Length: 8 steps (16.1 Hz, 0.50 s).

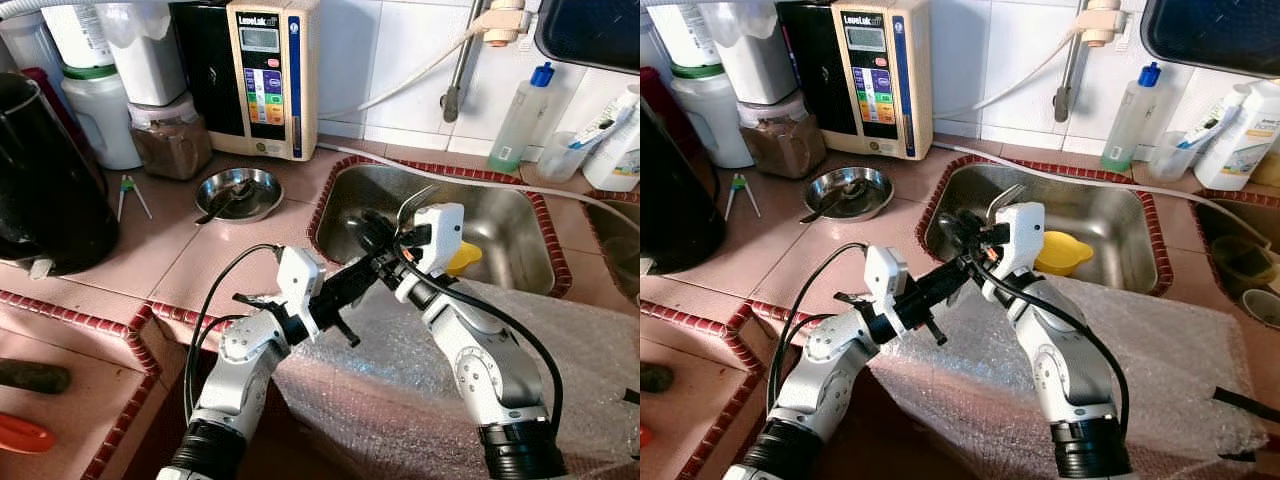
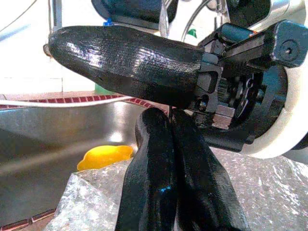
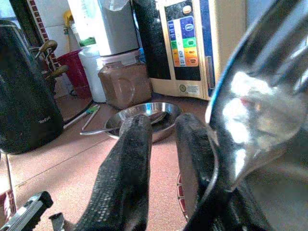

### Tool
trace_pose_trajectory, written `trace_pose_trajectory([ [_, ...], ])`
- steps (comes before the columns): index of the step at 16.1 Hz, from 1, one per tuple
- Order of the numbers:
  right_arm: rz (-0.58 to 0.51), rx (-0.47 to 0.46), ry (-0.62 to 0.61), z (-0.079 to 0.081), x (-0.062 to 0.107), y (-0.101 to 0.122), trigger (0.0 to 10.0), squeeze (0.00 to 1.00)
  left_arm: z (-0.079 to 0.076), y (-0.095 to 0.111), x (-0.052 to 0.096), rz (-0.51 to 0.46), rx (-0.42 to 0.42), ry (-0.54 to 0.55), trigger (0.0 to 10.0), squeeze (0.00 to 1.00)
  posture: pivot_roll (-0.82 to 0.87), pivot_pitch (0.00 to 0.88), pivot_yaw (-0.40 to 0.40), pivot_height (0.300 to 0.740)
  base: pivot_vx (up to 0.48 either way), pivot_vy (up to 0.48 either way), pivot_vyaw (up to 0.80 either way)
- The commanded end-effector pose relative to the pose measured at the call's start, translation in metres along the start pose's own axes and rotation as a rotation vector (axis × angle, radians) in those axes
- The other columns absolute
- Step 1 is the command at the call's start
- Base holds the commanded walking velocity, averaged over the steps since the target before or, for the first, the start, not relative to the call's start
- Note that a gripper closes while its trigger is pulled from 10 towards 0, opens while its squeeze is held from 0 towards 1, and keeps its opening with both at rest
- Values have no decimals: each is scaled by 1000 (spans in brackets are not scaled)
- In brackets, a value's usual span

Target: Kitchen organization

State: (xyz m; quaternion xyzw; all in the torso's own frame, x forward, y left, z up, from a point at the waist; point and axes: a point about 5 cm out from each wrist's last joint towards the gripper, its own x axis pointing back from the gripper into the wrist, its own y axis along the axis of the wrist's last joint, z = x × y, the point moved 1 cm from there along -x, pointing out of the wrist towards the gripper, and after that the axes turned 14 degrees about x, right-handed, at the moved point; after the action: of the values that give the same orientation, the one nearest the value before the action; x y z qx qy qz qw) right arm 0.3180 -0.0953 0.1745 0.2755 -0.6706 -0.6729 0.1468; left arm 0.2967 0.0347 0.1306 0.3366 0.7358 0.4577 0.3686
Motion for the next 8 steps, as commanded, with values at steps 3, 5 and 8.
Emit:
trace_pose_trajectory([
  [3, -30, 28, -24, -3, 2, 8, 0, 0, -3, 3, -14, 18, -47, -41, 0, 0, -39, 0, 18, 740, 0, 0, 0],
  [5, -38, 37, -37, -7, 4, 10, 0, 0, 6, 8, -15, 13, -54, -6, 0, 0, -36, 0, 18, 740, 0, 0, 0],
  [8, -38, 43, -47, -7, 6, 10, 0, 0, 12, 10, -14, 19, -68, 10, 0, 0, -34, 0, 17, 740, 0, 0, 0],
])
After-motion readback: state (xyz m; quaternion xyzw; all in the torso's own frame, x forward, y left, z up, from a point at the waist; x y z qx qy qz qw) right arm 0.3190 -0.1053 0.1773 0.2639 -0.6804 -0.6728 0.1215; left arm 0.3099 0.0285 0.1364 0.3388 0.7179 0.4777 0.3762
